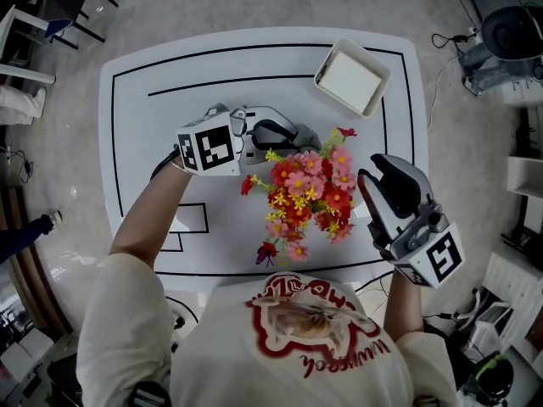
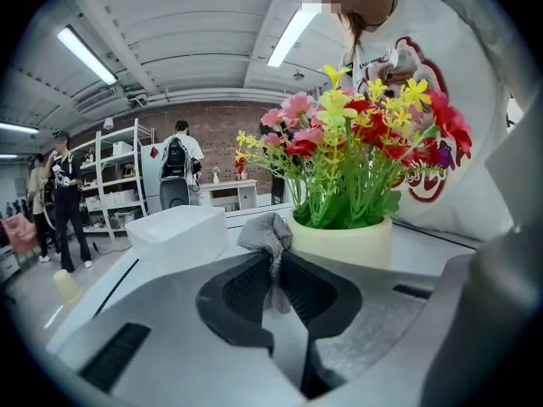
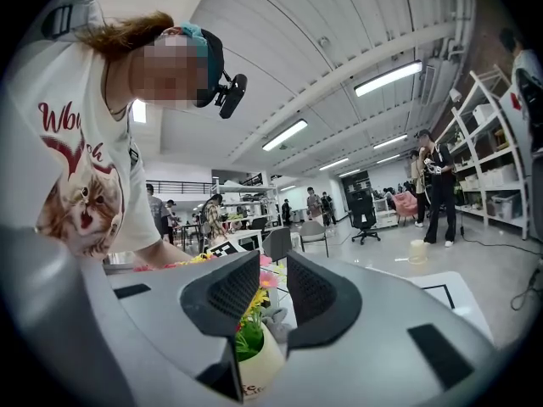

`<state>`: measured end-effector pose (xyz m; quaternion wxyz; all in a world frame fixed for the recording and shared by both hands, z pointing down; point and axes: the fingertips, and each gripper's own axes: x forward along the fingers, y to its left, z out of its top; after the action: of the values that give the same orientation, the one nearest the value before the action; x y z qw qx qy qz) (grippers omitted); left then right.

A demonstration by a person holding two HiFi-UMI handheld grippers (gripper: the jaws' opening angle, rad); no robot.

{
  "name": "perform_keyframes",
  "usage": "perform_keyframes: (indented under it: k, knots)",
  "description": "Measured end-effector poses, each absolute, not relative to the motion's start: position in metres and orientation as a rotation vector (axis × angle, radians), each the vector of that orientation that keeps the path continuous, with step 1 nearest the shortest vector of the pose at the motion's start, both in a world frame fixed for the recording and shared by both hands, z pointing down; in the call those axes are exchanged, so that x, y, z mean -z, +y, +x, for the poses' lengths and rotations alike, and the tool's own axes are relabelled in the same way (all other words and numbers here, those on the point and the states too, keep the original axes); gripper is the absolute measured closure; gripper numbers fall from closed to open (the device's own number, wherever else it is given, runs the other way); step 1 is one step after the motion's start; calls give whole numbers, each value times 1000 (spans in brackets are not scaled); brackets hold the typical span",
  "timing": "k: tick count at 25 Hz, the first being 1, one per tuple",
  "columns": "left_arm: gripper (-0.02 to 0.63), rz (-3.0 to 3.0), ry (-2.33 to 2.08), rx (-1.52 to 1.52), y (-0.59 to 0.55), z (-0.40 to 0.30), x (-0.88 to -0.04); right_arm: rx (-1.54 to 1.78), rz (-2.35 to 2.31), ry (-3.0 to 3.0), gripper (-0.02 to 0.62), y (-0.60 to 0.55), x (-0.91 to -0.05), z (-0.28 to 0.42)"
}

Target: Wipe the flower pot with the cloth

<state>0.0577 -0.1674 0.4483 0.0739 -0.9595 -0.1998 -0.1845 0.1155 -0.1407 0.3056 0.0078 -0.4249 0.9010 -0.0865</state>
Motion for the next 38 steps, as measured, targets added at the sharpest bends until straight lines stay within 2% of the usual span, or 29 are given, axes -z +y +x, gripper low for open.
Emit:
perform_keyframes:
  k: [38]
  knots:
    - [565,-3001,-225,614,-147,14,-449,174,-1305,2801,505,-100,-275,107]
